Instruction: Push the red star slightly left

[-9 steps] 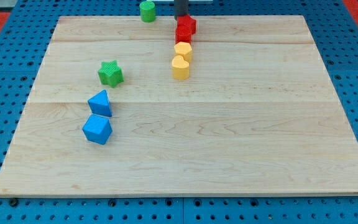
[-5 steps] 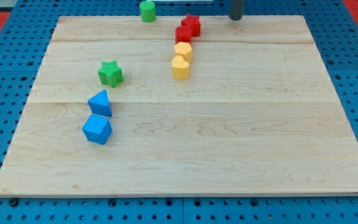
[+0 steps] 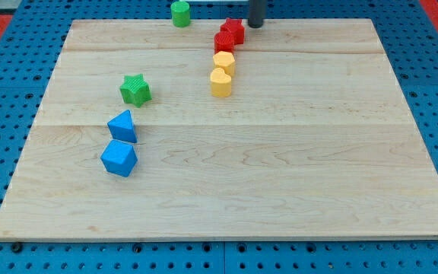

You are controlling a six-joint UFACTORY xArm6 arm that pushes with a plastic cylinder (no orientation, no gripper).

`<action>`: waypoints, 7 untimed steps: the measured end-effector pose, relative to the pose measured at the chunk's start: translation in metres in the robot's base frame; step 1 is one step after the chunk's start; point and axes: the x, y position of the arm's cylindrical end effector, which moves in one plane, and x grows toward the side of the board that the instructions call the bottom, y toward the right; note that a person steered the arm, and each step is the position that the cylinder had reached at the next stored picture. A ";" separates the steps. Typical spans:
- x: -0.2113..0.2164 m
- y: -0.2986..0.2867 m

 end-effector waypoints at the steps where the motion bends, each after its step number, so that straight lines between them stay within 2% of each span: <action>1: 0.040 -0.008; 2: 0.038 -0.048; 4: 0.029 -0.061; 7: 0.053 0.083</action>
